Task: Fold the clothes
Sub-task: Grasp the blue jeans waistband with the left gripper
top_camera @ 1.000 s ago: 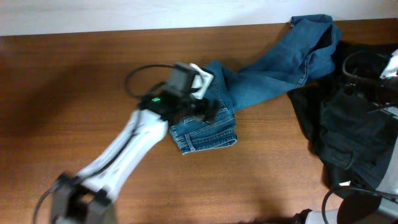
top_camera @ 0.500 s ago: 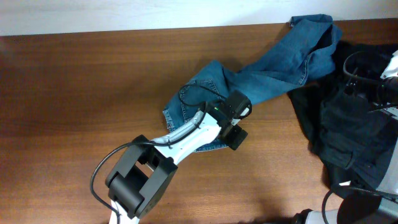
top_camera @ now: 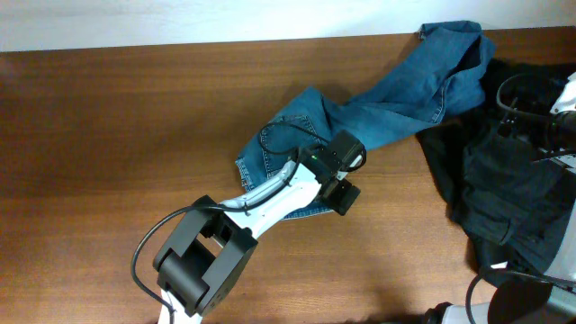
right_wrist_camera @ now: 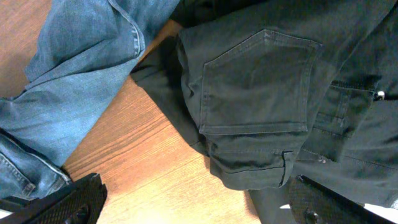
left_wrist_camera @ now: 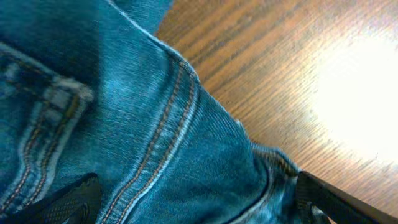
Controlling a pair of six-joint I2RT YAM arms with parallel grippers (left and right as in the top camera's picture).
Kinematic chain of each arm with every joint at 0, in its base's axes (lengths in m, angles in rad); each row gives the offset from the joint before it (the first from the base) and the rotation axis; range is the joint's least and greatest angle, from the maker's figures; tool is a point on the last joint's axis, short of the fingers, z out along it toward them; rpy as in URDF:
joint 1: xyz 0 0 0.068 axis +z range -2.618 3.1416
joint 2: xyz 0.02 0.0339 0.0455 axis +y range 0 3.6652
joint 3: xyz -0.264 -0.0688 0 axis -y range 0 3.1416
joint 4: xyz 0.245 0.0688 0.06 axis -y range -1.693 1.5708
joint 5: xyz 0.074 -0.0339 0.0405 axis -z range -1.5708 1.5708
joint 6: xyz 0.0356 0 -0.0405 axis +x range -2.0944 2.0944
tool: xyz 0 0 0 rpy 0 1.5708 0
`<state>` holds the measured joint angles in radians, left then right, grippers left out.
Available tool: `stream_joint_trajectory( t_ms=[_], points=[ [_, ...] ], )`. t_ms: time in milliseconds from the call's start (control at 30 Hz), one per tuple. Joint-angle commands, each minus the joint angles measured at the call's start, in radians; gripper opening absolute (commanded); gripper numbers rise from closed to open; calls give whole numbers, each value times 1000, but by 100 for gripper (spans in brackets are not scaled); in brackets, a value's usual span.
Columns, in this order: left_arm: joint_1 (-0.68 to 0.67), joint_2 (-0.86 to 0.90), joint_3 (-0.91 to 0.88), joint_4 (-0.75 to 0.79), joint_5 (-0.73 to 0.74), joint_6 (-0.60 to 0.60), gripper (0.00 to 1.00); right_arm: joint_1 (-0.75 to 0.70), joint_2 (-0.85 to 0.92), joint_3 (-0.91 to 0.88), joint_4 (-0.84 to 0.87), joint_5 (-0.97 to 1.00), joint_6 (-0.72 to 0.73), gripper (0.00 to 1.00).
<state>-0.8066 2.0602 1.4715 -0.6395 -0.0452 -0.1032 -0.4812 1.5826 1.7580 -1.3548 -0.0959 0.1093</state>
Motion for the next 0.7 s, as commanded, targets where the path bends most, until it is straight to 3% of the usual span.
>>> stream_joint_trajectory(
  t_ms=[0,33,133,367,400,433,500,533,567,667],
  points=[
    [-5,27,32,2,-3,-251,99,-3,-22,19,0,-7,8,99],
    [-5,29,32,-3,1,-339,99,-3,-22,19,0,-10,8,99],
    [-8,38,32,-3,8,-394,99,-3,-22,19,0,-10,8,99],
    [-42,74,32,-1,5,-408,99,-3,-22,19,1,-10,8,99],
    [-43,74,32,-2,3,-407,93,-3,-22,19,1,-10,8,99],
    [-42,73,32,-2,3,-396,76,-3,-22,19,1,-10,8,99],
    [-42,73,32,-10,2,-373,27,-3,-22,19,1,-10,8,99],
    [-41,72,37,-24,-8,-359,7,-3,-22,19,0,-10,8,99],
    [-40,71,46,-48,-37,-341,0,-3,-22,19,1,-10,8,99],
    [-34,55,105,-154,-194,-302,0,-3,-22,19,1,-10,8,99]
  ],
)
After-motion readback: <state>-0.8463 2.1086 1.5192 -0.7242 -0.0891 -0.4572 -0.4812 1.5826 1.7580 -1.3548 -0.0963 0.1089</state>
